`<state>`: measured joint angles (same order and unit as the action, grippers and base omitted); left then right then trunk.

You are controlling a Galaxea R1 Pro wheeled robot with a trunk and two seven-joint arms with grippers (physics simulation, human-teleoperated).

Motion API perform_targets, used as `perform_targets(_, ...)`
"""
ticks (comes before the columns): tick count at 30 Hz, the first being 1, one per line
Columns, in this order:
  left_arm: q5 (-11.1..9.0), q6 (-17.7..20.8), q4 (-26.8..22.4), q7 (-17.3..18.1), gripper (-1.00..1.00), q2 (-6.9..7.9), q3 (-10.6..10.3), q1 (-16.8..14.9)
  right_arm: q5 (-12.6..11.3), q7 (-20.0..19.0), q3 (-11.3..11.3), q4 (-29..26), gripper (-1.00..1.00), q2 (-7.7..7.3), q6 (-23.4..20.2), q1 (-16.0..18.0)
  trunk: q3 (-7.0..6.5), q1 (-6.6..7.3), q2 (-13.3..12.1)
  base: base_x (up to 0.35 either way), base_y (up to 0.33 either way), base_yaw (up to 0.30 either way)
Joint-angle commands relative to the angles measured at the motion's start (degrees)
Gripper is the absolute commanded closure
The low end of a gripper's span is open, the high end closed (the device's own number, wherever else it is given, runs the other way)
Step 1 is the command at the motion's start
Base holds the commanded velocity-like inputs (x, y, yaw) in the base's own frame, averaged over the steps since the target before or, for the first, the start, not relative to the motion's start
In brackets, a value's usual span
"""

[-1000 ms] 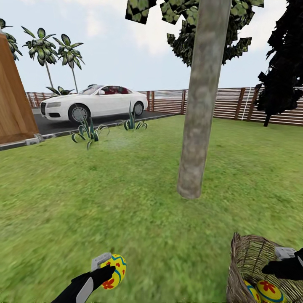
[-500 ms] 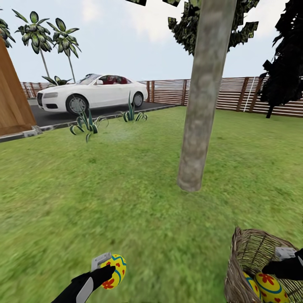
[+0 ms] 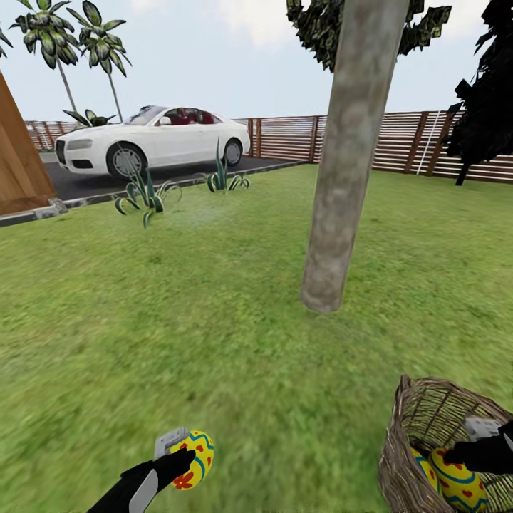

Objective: Take the three Easter eggs out of the wicker basket on the lawn in the garden, then place them on the lawn next to a single tree (choose any tree) so that all three eggs are next to the same tree and none are left in the basket.

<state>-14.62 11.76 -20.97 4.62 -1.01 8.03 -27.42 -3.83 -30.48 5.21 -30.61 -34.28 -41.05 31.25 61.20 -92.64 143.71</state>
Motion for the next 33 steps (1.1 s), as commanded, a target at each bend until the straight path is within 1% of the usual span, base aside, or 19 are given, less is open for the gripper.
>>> perform_targets(1, -0.33, 0.45, -0.12, 0.21, 1.0, -0.05, 0.4, -0.01, -0.39, 0.07, 0.37, -0.04, -1.0, -0.08, -0.26, 0.04, 0.28, -0.01, 0.04, 0.0, 0.0, 0.0)
perform_targets(19, -0.29, 0.45, -0.12, 0.22, 1.0, -0.22, 0.4, -0.01, -0.39, 0.07, 0.32, -0.07, -1.0, -0.34, -0.26, 0.04, 4.27, -0.47, 0.28, 0.0, 0.0, 0.0)
perform_targets(25, -0.32, 0.37, -0.13, 0.3, 1.0, -0.48, 0.4, -0.01, -0.39, 0.07, 0.33, -0.06, -1.0, -0.34, -0.31, 0.04, 4.27, -0.47, 0.28, 0.014, 0.0, 0.0)
perform_targets(31, -0.44, 0.37, -0.13, 0.3, 1.0, -0.48, 0.48, -0.01, -0.39, 0.07, 0.37, -0.02, -1.0, -0.23, -0.35, 0.04, 4.27, -0.47, 0.28, 0.293, 0.0, 0.0)
perform_targets(33, -0.49, 0.37, -0.13, 0.3, 1.0, -0.48, 0.49, -0.01, -0.39, 0.07, 0.4, -0.02, -1.0, -0.18, -0.35, 0.04, 4.27, -0.47, 0.28, 0.09, 0.0, 0.0)
